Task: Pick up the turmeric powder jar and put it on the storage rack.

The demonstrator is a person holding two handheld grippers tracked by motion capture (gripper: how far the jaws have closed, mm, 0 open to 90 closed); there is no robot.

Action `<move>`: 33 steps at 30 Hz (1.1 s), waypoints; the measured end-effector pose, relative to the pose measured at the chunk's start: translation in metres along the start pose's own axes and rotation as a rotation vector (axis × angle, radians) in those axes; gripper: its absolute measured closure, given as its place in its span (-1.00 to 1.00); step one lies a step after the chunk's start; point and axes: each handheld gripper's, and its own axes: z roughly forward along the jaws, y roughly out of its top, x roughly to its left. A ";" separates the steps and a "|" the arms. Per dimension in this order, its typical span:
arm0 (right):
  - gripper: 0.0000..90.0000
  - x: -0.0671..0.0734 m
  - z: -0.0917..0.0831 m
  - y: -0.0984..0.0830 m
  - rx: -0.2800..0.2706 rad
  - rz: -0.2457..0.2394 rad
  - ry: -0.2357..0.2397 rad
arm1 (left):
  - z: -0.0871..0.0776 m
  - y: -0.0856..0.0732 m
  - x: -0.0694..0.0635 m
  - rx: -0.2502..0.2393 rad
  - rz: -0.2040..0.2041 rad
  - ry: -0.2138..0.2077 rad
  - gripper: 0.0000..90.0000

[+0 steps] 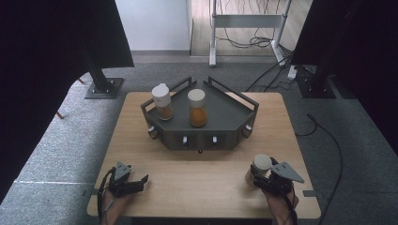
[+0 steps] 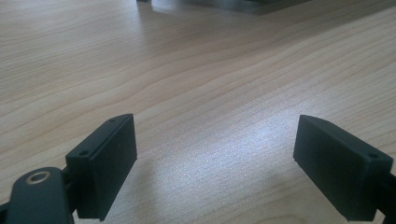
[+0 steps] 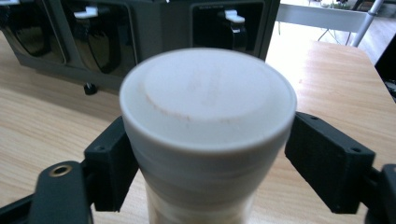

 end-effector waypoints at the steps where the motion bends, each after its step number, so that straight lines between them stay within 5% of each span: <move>1: -0.49 0.001 0.000 0.000 -0.003 -0.003 -0.001 | 0.000 0.000 0.000 0.000 -0.001 0.000 -0.71; 6: -0.28 0.008 -0.002 0.002 -0.017 -0.037 -0.010 | 0.000 0.000 0.000 0.003 0.005 0.000 -0.71; 33: -0.26 0.016 -0.003 0.022 0.007 -0.024 -0.019 | 0.001 0.001 0.000 0.008 0.012 -0.006 -0.71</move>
